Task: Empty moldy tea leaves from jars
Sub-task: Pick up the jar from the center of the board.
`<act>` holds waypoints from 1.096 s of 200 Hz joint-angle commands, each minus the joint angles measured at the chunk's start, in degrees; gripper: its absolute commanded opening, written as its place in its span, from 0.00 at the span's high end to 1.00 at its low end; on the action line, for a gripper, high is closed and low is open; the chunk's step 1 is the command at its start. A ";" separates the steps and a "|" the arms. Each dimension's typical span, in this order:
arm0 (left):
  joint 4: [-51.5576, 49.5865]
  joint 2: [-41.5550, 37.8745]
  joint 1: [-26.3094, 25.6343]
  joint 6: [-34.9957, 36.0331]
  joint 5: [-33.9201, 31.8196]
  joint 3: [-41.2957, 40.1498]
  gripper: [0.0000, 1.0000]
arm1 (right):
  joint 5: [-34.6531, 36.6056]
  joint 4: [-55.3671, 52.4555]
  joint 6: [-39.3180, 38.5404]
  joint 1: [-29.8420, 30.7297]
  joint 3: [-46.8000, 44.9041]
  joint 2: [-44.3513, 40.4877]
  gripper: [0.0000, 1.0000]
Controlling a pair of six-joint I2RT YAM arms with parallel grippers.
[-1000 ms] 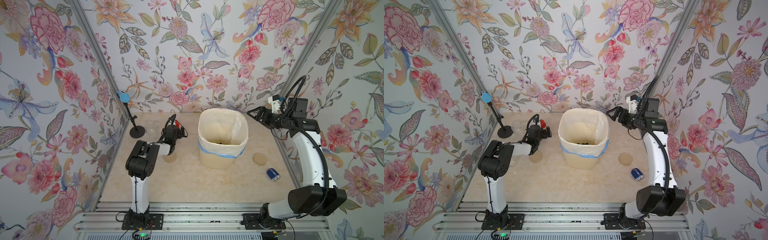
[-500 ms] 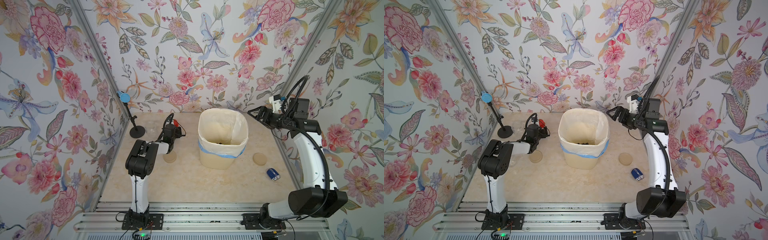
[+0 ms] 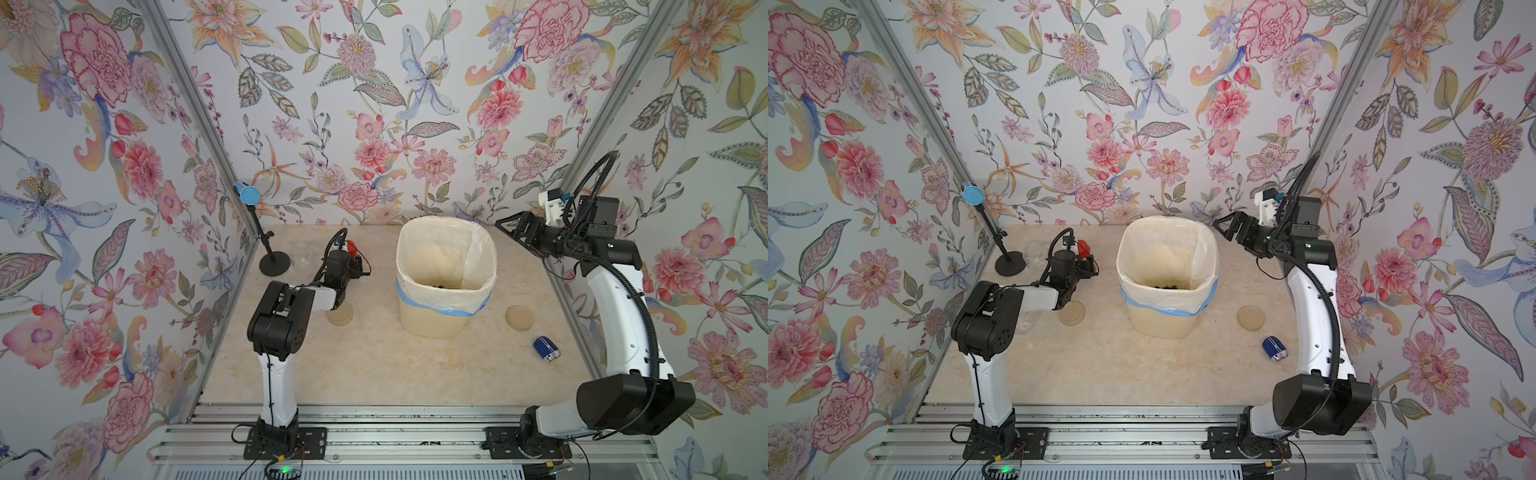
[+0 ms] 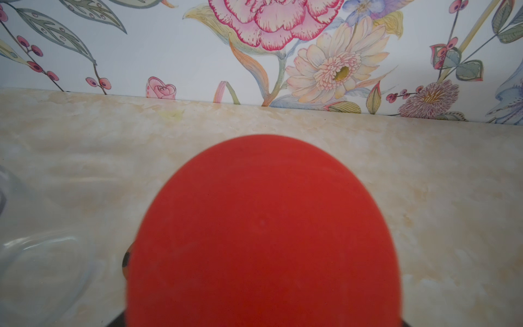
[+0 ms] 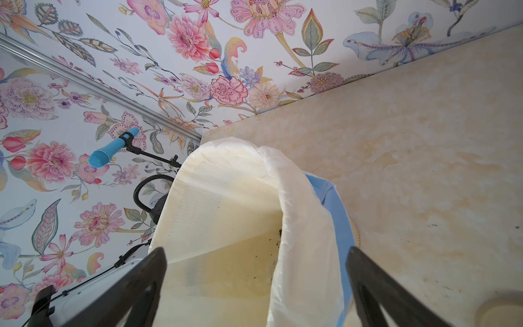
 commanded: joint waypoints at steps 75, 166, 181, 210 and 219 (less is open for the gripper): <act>-16.63 -25.16 -0.72 9.85 12.91 -2.45 0.39 | -1.73 4.59 2.57 2.11 0.19 -2.45 0.00; -37.40 -41.84 -0.73 11.39 32.73 10.83 0.39 | 0.70 4.95 -9.97 15.52 2.14 -4.10 0.00; -37.15 -42.84 -0.94 7.09 35.67 12.61 0.39 | 2.61 7.10 -12.17 17.38 -0.86 -5.87 0.00; -34.76 -43.32 -2.55 -1.56 41.19 15.64 0.39 | 7.76 22.41 -15.60 19.90 -15.83 -15.16 0.00; -34.08 -42.64 -3.51 -3.94 42.94 16.62 0.39 | 8.44 27.41 -16.39 20.32 -20.57 -18.16 0.00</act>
